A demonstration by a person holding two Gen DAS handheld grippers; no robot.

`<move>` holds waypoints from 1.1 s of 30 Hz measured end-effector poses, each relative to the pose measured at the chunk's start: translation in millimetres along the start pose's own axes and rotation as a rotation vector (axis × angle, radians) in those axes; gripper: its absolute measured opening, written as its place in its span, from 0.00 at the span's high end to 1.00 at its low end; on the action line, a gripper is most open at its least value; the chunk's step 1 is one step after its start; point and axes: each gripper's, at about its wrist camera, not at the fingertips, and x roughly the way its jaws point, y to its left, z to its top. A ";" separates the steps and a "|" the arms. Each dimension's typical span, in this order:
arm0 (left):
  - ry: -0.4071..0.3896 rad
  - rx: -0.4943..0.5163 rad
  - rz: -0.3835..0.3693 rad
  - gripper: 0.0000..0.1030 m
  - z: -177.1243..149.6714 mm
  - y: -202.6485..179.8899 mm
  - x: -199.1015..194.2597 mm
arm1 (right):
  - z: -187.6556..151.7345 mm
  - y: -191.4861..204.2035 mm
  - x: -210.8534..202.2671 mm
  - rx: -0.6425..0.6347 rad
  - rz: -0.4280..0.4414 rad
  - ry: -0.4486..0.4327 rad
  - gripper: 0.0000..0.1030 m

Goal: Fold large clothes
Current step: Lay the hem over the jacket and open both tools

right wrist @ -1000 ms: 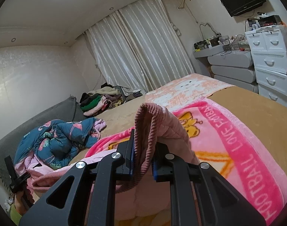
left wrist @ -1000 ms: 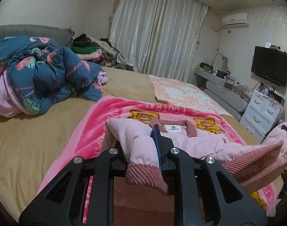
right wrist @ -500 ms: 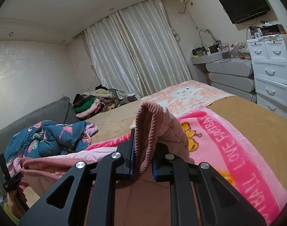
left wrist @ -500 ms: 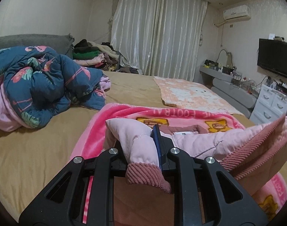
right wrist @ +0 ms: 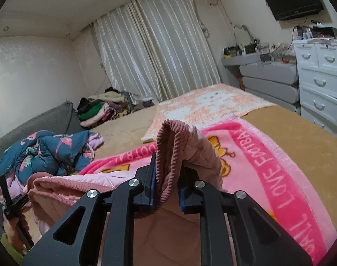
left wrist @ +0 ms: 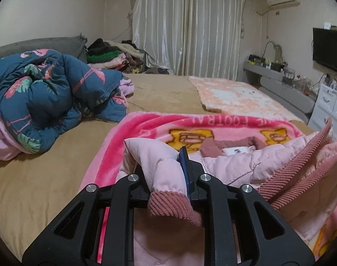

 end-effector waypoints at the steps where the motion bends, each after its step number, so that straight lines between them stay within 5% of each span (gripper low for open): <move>1: 0.007 0.002 0.002 0.88 -1.8 0.6 5.6 | -1.4 -0.9 5.6 -0.003 0.004 0.008 0.82; 7: 0.056 -0.012 0.002 0.88 -13.3 2.6 40.9 | -13.0 -12.7 34.2 0.026 0.050 0.056 0.65; 9: 0.066 -0.014 0.000 0.88 -16.7 2.7 49.1 | -15.9 -14.3 36.0 0.029 0.066 0.069 0.42; 10: 0.068 -0.017 0.000 0.87 -18.0 3.5 52.3 | -16.9 -15.9 35.2 0.034 0.050 0.066 0.19; 11: 0.072 -0.019 0.000 0.87 -19.3 4.1 54.8 | -19.0 -17.4 34.2 0.040 0.040 0.056 0.16; 22: 0.092 -0.071 -0.048 0.77 -22.8 9.3 62.3 | -50.8 -1.5 35.7 -0.138 -0.081 0.160 0.12; 28: 0.074 -0.098 -0.102 0.36 -17.1 1.5 46.4 | -68.5 -0.8 40.5 -0.227 -0.150 0.219 0.10; 30: 0.060 -0.091 -0.102 0.30 -14.9 -3.7 37.5 | -72.8 -2.9 45.6 -0.244 -0.167 0.249 0.10; 32: 0.030 -0.079 -0.087 0.09 -10.4 -8.6 22.8 | -75.2 -5.8 48.5 -0.248 -0.176 0.264 0.10; 33: 0.011 -0.071 -0.082 0.09 -8.1 -10.3 15.6 | -76.2 -7.8 49.4 -0.244 -0.174 0.272 0.10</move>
